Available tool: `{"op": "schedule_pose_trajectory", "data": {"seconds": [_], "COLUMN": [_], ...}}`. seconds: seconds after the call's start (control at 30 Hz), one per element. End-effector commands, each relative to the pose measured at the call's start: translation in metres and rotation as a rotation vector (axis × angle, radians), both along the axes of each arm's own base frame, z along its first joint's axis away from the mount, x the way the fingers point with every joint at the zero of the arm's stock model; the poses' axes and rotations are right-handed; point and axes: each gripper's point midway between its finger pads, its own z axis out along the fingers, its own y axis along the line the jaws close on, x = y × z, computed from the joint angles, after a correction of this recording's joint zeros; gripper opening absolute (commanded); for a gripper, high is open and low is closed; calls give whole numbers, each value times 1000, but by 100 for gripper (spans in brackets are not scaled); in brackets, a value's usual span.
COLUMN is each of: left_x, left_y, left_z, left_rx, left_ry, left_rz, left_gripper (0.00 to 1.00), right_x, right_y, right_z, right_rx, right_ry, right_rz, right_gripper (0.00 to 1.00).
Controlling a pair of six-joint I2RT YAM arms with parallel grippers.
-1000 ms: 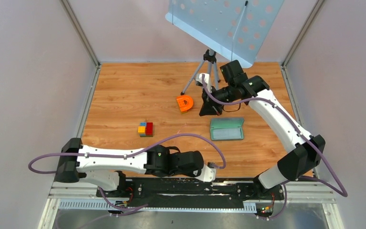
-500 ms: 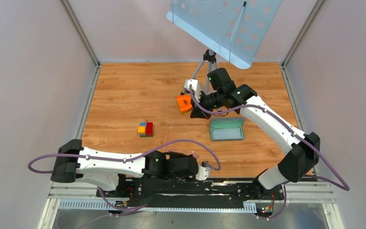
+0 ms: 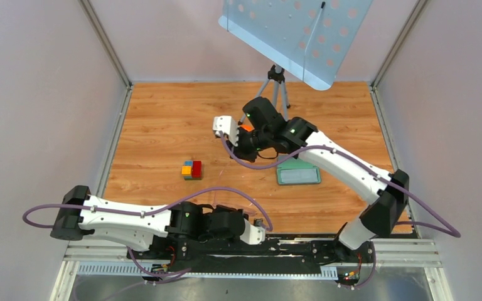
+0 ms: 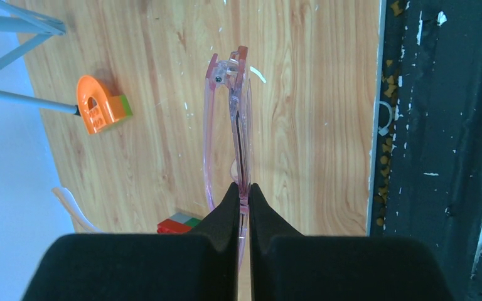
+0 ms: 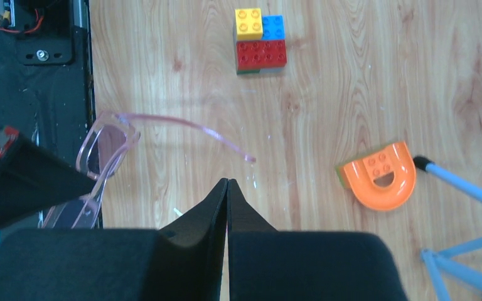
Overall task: Organize the sunglasses
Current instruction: Fold the sunglasses at the center of the board.
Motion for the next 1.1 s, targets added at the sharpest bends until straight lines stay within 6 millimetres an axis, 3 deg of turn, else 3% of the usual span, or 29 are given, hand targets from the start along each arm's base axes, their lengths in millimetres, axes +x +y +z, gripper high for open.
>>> {"op": "schedule_pose_trajectory", "data": {"seconds": [0.0, 0.2, 0.33, 0.5, 0.77, 1.07], "left_x": [-6, -1, 5, 15, 24, 25], "left_y": [-7, -16, -18, -16, -2, -3], "left_z": [4, 14, 13, 20, 19, 24], "left_rx": [-27, 7, 54, 45, 42, 0], "left_ry": [8, -50, -89, -121, -157, -158], "left_rz": [-10, -19, 2, 111, 221, 233], "left_gripper": [0, 0, 0, 0, 0, 0], "right_x": [4, 5, -18, -43, -71, -106], "right_y": [33, 67, 75, 55, 14, 14], "right_z": [-10, -36, -55, -80, -90, -93], "right_rx": [-39, -43, -65, -130, -175, -143], "right_ry": [-24, 71, 191, 257, 283, 477], "right_rz": [25, 106, 219, 268, 274, 321], "right_gripper": [4, 4, 5, 4, 4, 6]}}
